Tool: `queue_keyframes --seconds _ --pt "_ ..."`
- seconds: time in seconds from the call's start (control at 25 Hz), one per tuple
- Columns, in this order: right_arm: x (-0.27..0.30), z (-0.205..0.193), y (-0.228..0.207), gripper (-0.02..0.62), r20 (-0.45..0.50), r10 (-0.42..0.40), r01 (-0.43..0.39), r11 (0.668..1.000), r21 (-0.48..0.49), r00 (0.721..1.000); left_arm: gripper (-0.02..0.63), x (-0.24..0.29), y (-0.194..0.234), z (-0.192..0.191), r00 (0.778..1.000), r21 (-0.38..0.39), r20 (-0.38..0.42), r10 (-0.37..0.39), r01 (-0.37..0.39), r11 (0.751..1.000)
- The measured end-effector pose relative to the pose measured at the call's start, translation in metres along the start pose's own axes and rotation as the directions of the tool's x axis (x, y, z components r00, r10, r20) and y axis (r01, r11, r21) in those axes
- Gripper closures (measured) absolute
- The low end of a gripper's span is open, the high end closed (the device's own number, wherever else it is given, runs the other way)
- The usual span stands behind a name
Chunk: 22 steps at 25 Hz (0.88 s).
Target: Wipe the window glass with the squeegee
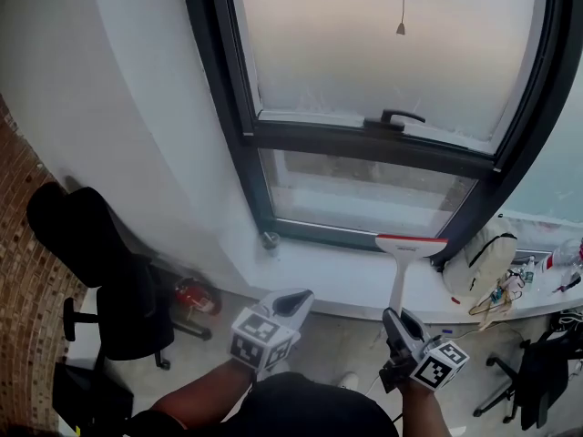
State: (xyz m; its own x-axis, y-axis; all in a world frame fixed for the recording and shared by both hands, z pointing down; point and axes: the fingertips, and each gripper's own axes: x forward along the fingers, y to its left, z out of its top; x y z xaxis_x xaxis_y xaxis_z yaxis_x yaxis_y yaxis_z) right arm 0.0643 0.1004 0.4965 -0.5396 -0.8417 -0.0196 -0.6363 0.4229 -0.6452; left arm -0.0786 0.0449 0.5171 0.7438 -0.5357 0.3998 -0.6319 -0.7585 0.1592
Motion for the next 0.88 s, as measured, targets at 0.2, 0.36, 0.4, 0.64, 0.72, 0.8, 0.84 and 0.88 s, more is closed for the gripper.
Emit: queue_keyframes --seconds 0.2,0.36,0.4,0.64,0.72,0.8,0.84,0.88 --pt "0.015 -0.006 0.011 0.505 -0.004 0.017 -0.018 0.999 -0.029 1.0 0.605 -0.004 0.012 -0.008 1.0 -0.01 -0.02 -0.011 0.011 1.0" --pt "0.025 -0.014 0.014 0.505 -0.013 0.016 -0.016 1.0 -0.025 1.0 0.605 -0.008 0.021 -0.01 1.0 -0.008 -0.023 -0.006 0.006 1.0" --pt "0.026 -0.015 0.015 0.505 -0.015 0.017 -0.018 1.0 -0.024 1.0 0.605 -0.009 0.023 -0.01 1.0 -0.009 -0.02 -0.004 0.004 1.0" --pt "0.032 -0.02 0.017 0.505 -0.019 0.019 -0.019 1.0 -0.021 1.0 0.605 -0.015 0.027 -0.007 1.0 -0.012 -0.005 -0.007 0.007 1.0" --pt "0.033 -0.02 0.019 0.505 -0.015 0.02 -0.02 1.0 -0.022 1.0 0.605 -0.017 0.027 -0.007 1.0 -0.01 -0.004 -0.005 0.005 1.0" --pt "0.033 -0.02 0.02 0.505 -0.013 0.022 -0.022 0.999 -0.025 1.0 0.605 -0.019 0.028 -0.008 1.0 -0.01 -0.002 -0.003 0.003 1.0" --pt "0.033 -0.02 0.021 0.505 -0.012 0.023 -0.023 0.999 -0.025 1.0 0.605 -0.02 0.028 -0.008 1.0 -0.011 -0.002 -0.002 0.002 1.0" --pt "0.033 -0.02 0.022 0.505 -0.011 0.024 -0.024 0.999 -0.025 1.0 0.605 -0.02 0.028 -0.007 1.0 -0.01 -0.001 -0.001 0.001 1.0"
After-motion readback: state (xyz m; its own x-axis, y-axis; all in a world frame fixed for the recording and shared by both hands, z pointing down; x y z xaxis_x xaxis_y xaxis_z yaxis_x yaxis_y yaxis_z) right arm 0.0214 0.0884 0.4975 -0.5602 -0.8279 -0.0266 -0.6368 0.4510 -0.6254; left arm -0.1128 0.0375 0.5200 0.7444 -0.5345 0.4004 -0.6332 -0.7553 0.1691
